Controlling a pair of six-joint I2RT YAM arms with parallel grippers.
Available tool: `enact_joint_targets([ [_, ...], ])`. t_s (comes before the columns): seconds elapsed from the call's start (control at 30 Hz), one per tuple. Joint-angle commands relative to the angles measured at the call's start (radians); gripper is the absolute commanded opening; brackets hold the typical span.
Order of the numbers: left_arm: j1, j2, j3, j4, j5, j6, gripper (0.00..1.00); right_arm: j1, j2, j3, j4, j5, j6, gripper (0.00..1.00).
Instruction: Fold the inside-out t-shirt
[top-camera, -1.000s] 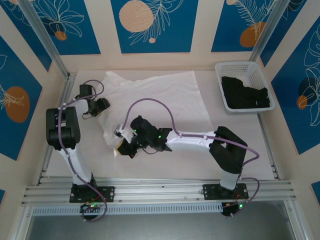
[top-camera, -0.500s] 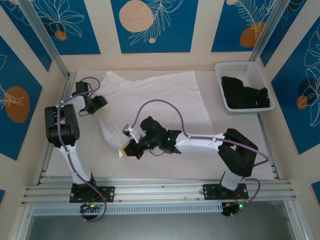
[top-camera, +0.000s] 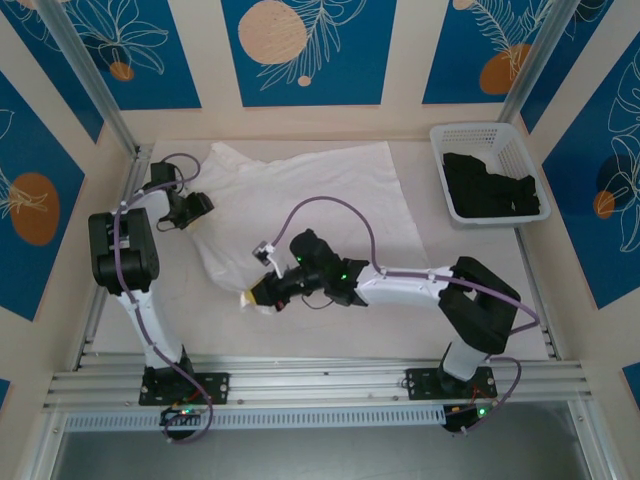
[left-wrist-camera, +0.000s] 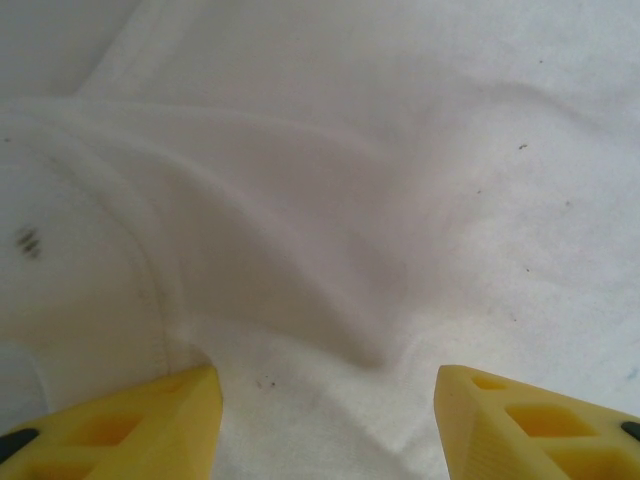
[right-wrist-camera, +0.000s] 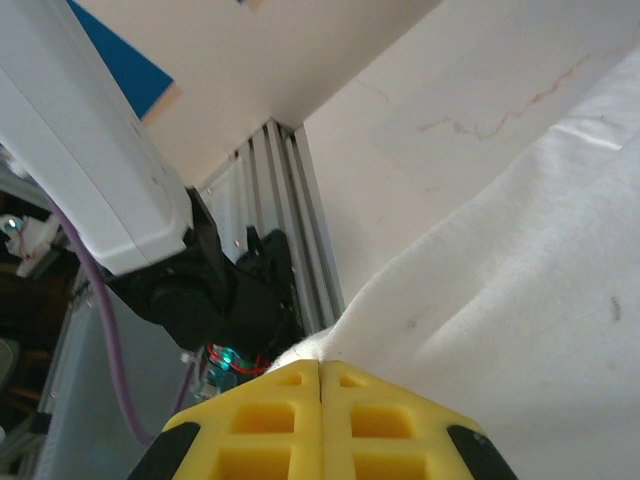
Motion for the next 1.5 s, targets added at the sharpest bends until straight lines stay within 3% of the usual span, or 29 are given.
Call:
enact_joint_targets([
  [0.0,0.016,0.013,0.025,-0.058,-0.018,0.026,0.59,-0.019,-0.062,0.0,0.065,-0.016,0.092,0.0],
  [0.47,0.016,-0.01,0.03,-0.057,0.008,0.038,0.59,-0.093,-0.067,0.037,0.05,0.032,0.284,0.0],
  [0.97,0.016,-0.069,0.044,-0.039,0.017,0.019,0.6,-0.109,0.004,0.173,-0.057,0.049,0.291,0.0],
  [1.13,0.015,-0.212,-0.08,0.038,0.004,-0.036,0.6,-0.106,0.046,0.183,-0.174,0.05,0.263,0.0],
  [1.27,0.013,-0.365,-0.281,0.155,0.036,-0.11,0.61,-0.124,0.045,0.16,-0.293,0.115,0.219,0.0],
  [1.47,0.007,-0.553,-0.516,0.219,0.047,-0.172,0.61,-0.188,0.032,0.142,-0.294,0.19,0.187,0.0],
])
